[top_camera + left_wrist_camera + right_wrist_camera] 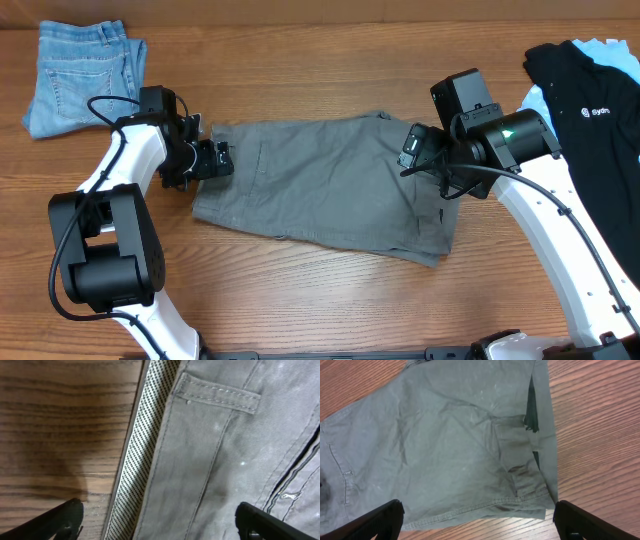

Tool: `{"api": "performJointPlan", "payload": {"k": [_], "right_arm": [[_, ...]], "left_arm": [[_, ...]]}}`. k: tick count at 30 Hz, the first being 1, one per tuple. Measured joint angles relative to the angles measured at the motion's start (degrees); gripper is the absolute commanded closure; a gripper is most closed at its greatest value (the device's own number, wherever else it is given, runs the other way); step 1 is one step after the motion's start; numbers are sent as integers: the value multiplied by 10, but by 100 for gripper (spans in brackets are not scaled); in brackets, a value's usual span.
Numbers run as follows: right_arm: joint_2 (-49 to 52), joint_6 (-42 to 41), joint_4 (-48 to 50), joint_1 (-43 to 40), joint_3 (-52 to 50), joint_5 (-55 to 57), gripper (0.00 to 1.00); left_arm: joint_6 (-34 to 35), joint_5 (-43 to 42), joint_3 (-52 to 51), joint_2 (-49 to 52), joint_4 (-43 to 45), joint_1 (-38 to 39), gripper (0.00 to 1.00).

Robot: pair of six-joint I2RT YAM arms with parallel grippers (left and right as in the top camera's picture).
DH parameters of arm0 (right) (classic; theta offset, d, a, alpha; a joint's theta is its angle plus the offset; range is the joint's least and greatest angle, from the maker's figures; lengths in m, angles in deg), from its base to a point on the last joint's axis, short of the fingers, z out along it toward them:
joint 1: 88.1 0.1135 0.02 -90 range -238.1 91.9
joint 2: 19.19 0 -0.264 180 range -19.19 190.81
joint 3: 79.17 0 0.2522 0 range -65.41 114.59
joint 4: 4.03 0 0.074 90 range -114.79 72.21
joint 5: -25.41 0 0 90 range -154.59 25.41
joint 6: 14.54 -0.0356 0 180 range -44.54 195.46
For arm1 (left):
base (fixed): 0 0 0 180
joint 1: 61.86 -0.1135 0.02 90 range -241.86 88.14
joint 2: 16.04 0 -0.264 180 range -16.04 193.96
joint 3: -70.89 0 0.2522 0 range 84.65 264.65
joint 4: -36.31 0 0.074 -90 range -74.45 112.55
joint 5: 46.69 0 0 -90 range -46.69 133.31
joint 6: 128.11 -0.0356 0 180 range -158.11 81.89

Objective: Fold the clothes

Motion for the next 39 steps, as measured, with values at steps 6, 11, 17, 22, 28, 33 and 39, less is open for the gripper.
{"api": "performJointPlan", "payload": {"k": [6, 11, 17, 22, 28, 33, 39], "right_arm": [[0, 0, 4, -3, 0, 5, 0], [0, 27, 12, -24, -1, 8, 1], [20, 51, 17, -70, -1, 9, 33], [83, 64, 37, -79, -2, 6, 29], [174, 82, 57, -81, -2, 2, 29], [227, 99, 65, -105, -5, 1, 50], [244, 123, 98, -134, -20, -18, 49]], "left_arm": [[-1, 2, 0, 8, 4, 0, 7], [-10, 6, 9, 20, -1, 0, 11], [-16, 5, 24, 34, -7, 0, 12], [-16, 3, 31, 39, -10, 0, 9], [-16, -3, 32, 39, -12, 0, 8], [-17, -3, 33, 40, -14, 0, 2], [-23, -14, 35, 40, -16, 0, 0]]}}
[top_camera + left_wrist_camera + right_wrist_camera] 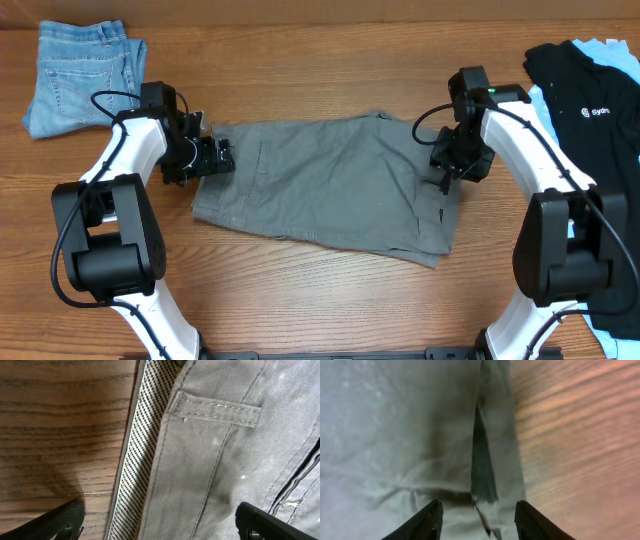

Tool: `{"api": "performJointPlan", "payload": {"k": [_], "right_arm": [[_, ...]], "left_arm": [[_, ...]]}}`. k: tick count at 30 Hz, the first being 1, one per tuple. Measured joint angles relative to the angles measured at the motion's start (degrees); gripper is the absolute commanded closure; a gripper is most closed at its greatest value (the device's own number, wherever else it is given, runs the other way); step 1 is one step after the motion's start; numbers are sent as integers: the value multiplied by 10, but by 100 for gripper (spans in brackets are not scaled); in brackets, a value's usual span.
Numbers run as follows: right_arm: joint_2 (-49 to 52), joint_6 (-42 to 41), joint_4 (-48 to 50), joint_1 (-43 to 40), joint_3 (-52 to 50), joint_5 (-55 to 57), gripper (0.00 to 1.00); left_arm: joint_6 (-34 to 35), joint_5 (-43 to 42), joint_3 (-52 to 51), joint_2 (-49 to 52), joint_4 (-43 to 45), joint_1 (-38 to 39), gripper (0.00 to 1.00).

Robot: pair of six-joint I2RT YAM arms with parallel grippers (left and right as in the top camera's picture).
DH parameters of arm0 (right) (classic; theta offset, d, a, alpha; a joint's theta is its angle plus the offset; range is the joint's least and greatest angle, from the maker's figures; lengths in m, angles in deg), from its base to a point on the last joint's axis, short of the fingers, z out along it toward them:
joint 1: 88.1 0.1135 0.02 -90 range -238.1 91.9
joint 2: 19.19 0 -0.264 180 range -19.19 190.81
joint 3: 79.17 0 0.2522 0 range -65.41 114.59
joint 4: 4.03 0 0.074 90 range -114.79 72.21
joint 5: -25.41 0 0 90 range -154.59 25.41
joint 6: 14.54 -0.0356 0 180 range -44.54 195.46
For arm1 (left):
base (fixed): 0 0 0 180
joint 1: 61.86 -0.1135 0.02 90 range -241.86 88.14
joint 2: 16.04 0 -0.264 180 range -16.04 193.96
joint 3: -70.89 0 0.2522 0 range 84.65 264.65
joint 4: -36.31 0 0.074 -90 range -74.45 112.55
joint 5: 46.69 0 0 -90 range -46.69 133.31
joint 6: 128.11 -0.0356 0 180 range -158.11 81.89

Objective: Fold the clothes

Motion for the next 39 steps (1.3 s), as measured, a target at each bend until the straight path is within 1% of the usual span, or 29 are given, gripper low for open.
{"api": "performJointPlan", "payload": {"k": [4, 6, 8, 9, 14, 21, 23, 24, 25, 27, 28, 30, 31, 33, 39], "right_arm": [[4, 9, 41, 0, -44, -23, 50], [6, 12, 55, 1, -64, -30, 53], [7, 14, 63, 1, -74, -37, 59], [7, 14, 66, 1, -74, -40, 63], [7, 19, 85, 1, -74, -44, 70], [7, 23, 112, 1, -76, -43, 71], [7, 24, 122, 1, -78, -43, 94], [7, 23, 124, 1, -80, -41, 96], [7, 26, 124, 1, -81, -36, 96], [7, 27, 125, 1, -82, -31, 96], [7, 27, 124, 1, -82, -27, 96], [7, 27, 120, 1, -82, -22, 96], [7, 27, 119, 1, -82, -20, 96], [7, 26, 111, 1, -82, -14, 96], [8, -19, 17, 1, -41, 63, 96]], "left_arm": [[0, 0, 0, 0, 0, 0, 0], [0, 0, 0, 0, 0, 0, 0], [0, 0, 0, 0, 0, 0, 0], [0, 0, 0, 0, 0, 0, 0], [0, 0, 0, 0, 0, 0, 0], [0, 0, 0, 0, 0, 0, 0], [0, 0, 0, 0, 1, 0, 3], [0, 0, 0, 0, 1, 0, 5], [0, 0, 0, 0, 1, 0, 19], [-2, 2, 0, 1, 5, 0, 54], [-3, 3, 0, 3, 8, 0, 78], [-5, 2, 0, 9, 11, -1, 87], [-5, 0, -1, 12, 10, -1, 95], [-5, -8, -1, 15, 8, 0, 96], [-6, -13, 1, 16, 3, -1, 96]]}}
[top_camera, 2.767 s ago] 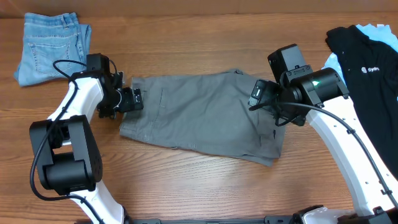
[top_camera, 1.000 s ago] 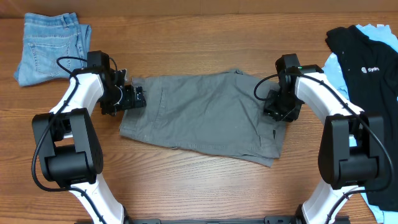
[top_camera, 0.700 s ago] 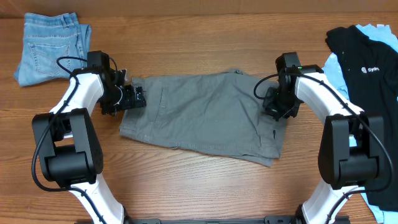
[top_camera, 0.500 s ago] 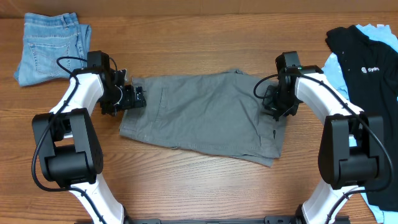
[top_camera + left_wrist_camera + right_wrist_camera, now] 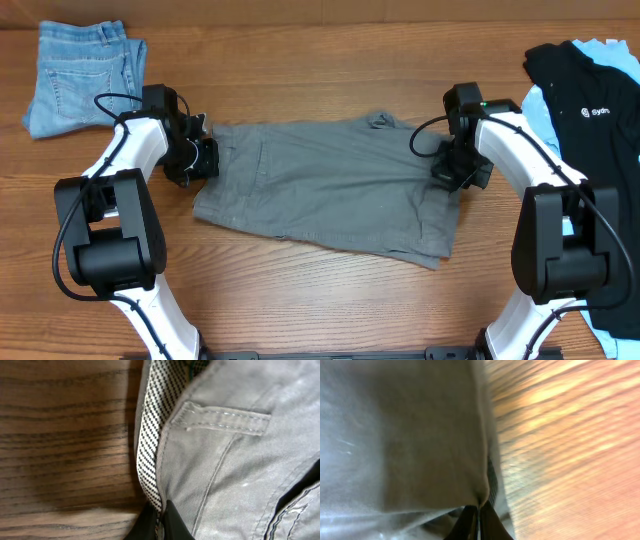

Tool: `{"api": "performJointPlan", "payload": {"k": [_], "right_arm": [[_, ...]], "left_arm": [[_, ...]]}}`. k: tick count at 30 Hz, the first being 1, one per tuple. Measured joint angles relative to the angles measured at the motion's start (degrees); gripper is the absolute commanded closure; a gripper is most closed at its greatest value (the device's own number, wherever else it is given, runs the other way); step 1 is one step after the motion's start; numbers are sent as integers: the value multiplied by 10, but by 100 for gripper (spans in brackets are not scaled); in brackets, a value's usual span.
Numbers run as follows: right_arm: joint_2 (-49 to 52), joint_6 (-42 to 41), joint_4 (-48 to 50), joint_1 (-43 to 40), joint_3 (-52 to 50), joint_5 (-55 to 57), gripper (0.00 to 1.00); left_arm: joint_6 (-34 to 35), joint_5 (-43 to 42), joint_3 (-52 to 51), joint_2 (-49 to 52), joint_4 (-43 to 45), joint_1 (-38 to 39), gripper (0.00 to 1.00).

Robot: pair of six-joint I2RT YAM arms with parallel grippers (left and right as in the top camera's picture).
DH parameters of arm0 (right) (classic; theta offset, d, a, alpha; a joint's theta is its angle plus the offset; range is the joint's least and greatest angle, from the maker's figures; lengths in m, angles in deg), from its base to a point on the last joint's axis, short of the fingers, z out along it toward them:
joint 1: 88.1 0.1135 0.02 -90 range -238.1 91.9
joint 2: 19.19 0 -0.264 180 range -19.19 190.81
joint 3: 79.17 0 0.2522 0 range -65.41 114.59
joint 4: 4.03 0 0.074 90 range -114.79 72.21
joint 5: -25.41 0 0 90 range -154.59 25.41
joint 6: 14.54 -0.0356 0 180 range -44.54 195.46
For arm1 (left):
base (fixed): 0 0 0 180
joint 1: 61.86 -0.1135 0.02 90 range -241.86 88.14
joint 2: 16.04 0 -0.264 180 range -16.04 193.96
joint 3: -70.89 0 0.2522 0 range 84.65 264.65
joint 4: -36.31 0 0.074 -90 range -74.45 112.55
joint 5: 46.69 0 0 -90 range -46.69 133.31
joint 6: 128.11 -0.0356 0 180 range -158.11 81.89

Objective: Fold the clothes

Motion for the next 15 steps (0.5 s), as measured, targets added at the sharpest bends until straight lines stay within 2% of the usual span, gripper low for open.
{"api": "performJointPlan", "payload": {"k": [2, 3, 5, 7, 8, 11, 13, 14, 15], "right_arm": [[0, -10, -17, 0, 10, 10, 78], [-1, -14, -27, 0, 13, 15, 74], [-1, -16, -47, 0, 21, 29, 73], [-2, -19, -74, -1, 28, 40, 71], [-2, -19, -88, -1, 34, 41, 62], [-6, -21, -127, -1, 57, 35, 54], [-14, -23, -154, -1, 72, 25, 53], [-22, -23, -162, -1, 77, 17, 50], [-33, -21, -169, -1, 80, 4, 41]], "left_arm": [[0, 0, 3, 1, -3, 0, 95], [0, 1, 4, 2, -5, 0, 91], [2, 2, 8, 4, -9, 0, 75], [6, 6, 19, 8, -28, 1, 64], [6, 10, 27, 11, -43, 1, 59], [3, 22, 56, 24, -87, 1, 41], [5, 28, 80, 32, -118, 1, 25], [8, 30, 98, 37, -139, 1, 0], [5, 33, 118, 39, -154, 1, 0]]}}
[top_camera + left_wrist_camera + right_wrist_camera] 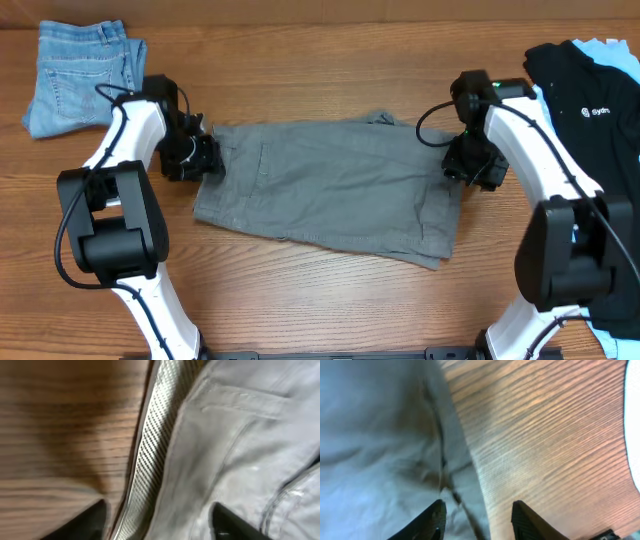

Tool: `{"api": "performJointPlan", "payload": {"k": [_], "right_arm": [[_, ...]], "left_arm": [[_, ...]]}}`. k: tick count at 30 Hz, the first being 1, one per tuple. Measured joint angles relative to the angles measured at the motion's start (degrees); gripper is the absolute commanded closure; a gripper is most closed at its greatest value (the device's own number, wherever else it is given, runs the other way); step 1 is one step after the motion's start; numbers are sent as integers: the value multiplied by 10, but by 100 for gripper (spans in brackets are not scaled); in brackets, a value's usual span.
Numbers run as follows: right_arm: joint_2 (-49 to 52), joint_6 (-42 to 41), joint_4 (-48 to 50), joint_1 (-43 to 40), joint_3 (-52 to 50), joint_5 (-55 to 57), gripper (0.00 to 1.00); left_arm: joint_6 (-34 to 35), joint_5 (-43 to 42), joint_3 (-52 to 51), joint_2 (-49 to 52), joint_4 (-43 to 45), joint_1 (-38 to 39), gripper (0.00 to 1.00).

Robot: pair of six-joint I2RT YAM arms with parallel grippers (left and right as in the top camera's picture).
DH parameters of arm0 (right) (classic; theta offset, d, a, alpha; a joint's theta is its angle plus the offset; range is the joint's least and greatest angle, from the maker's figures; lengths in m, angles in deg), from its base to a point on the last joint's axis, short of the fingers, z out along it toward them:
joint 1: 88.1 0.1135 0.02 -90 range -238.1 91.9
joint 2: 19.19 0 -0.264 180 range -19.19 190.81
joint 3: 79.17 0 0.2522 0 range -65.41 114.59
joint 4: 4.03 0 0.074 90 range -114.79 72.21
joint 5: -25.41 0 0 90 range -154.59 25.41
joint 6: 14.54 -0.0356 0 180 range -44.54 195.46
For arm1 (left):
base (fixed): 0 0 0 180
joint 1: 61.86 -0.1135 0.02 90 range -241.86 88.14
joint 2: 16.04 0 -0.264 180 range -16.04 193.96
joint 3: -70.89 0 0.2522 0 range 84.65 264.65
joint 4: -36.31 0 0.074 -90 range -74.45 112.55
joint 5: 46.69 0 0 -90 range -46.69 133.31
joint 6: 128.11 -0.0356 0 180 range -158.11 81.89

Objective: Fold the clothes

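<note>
Grey shorts (320, 185) lie spread flat across the middle of the wooden table (330, 310). My left gripper (200, 158) is at their left end, over the waistband. In the left wrist view it (160, 525) is open, and the checkered waistband lining (152, 455) and a belt loop (240, 402) lie between its fingers. My right gripper (465, 168) is at the shorts' right end. The right wrist view shows it (479, 522) open over the leg hem (462, 485), half over cloth and half over bare wood.
Folded blue jeans (80, 75) lie at the far left corner. A black shirt (590, 110) on a light blue garment (535, 100) is heaped at the right edge, just beyond my right arm.
Both grippers were shut on the shorts, the left on the waistband and the right on the leg hem. Both are now open and the cloth lies loose beneath them.
First my left gripper was open at the waistband and my right was open above the leg end. Then the right was low at the right hem, still open. Both then pinched the cloth, and now both have let go; the shorts lie much as before.
</note>
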Motion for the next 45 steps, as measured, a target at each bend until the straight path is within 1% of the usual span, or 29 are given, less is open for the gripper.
{"api": "performJointPlan", "payload": {"k": [1, 6, 7, 9, 11, 15, 16, 17, 18, 19, 20, 21, 26, 28, 30, 31, 37, 40, 45], "right_arm": [[-11, 8, -1, 0, 1, -14, 37], [-43, 65, 14, 0, -3, -101, 31], [-46, 74, 45, 0, -24, -110, 30], [-47, 79, 70, 0, -54, -118, 30], [-46, 85, 107, 0, -118, -125, 30], [-46, 94, 154, 0, -184, -133, 31], [-46, 95, 157, 0, -189, -134, 34], [-46, 98, 163, 0, -195, -135, 41], [-46, 99, 165, 0, -196, -136, 45], [-46, 99, 168, 0, -196, -136, 53], [-46, 104, 174, 0, -196, -137, 64], [-46, 102, 178, 0, -196, -137, 67], [-46, 101, 225, 0, -222, -140, 66], [-46, 101, 239, 0, -240, -141, 68], [-46, 101, 249, 0, -256, -141, 90], [-46, 100, 252, 0, -260, -141, 96], [-46, 93, 243, 0, -261, -134, 96], [-46, 86, 206, 0, -247, -118, 96], [-46, 66, 134, 0, -195, -78, 96]], "left_arm": [[0, 2, 18, 0, -8, 0, 0], [0, 2, 67, 0, -44, 0, 0], [0, 2, 67, 0, -50, 0, 0], [0, 1, 67, 0, -57, 0, 0], [0, 1, 67, 0, -61, 0, 0], [0, 0, 67, 0, -60, 0, 0], [0, 0, 67, 0, -61, 0, 0], [0, 0, 67, 0, -60, 0, 0], [0, 0, 67, 0, -61, 0, 0], [0, 0, 67, 0, -60, 0, 0], [0, 0, 67, 0, -61, 0, 0], [0, 0, 67, 0, -60, 0, 0], [0, 0, 67, 0, -61, 0, 0], [0, 0, 67, 0, -60, 0, 0], [0, 0, 67, 0, -59, 0, 0], [0, 0, 67, 0, -57, 0, 0], [0, 0, 67, 0, -56, 0, 0], [0, 0, 67, 0, -56, 0, 0], [0, 0, 67, 0, -54, 0, 0]]}}
